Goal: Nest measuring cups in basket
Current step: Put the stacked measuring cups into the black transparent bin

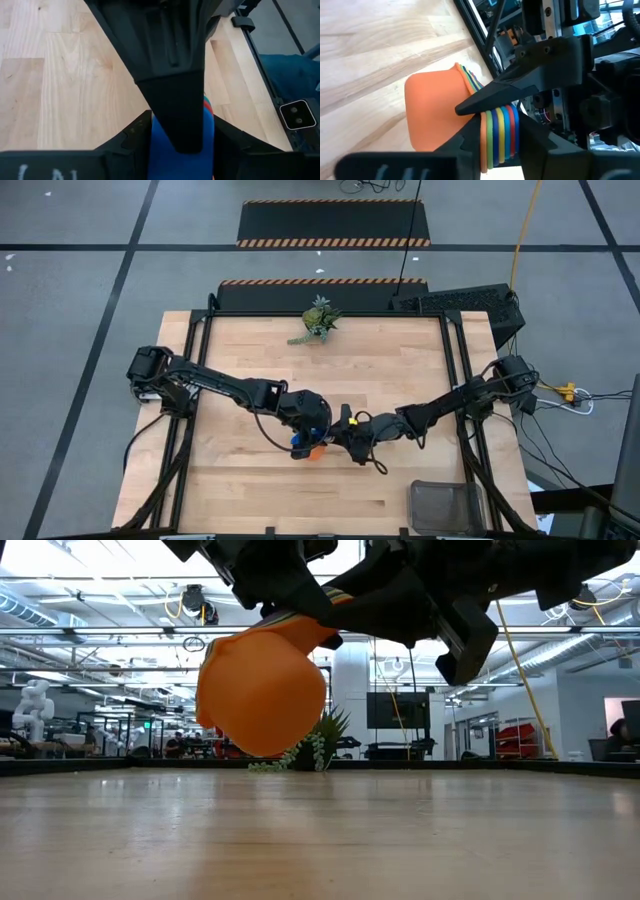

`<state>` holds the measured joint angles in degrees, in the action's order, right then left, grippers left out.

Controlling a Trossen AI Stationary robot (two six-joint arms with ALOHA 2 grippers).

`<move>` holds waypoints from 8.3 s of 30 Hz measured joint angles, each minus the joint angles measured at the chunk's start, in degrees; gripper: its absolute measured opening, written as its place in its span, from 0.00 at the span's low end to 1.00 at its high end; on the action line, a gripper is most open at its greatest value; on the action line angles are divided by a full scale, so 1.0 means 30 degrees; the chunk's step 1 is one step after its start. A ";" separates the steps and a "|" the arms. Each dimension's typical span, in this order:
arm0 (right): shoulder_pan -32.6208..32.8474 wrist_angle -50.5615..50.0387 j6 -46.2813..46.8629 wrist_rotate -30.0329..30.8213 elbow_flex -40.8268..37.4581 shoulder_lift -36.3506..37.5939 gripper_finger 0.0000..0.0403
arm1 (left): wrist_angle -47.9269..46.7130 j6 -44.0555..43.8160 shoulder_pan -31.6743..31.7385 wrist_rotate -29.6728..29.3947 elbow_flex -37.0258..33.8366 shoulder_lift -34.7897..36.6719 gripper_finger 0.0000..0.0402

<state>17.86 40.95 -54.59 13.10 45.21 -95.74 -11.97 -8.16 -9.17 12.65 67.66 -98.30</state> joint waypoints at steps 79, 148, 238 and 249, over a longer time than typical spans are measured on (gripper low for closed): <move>2.2389 -1.2290 0.2111 1.9890 0.0009 1.1664 0.17 | 0.7186 -0.0244 -0.7111 -1.6268 1.3600 -0.9782 0.80; 2.5605 -1.0710 1.0156 2.5406 -0.0057 0.9894 0.17 | 0.1289 0.6279 -0.8071 -1.2549 1.8180 -1.0038 0.80; 1.4123 -1.5031 0.4549 1.3271 -0.1939 0.7558 0.17 | -0.4692 0.3962 -0.7895 -1.5929 1.8192 -1.0041 0.80; 1.5289 -1.1868 0.0612 1.5380 -0.2257 0.5964 0.18 | -0.4843 0.3031 -0.7360 -1.5922 1.8192 -1.0041 0.80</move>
<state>63.72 5.35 -52.75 59.24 38.44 -77.85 -26.50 0.93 -31.25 -35.11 122.23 -128.42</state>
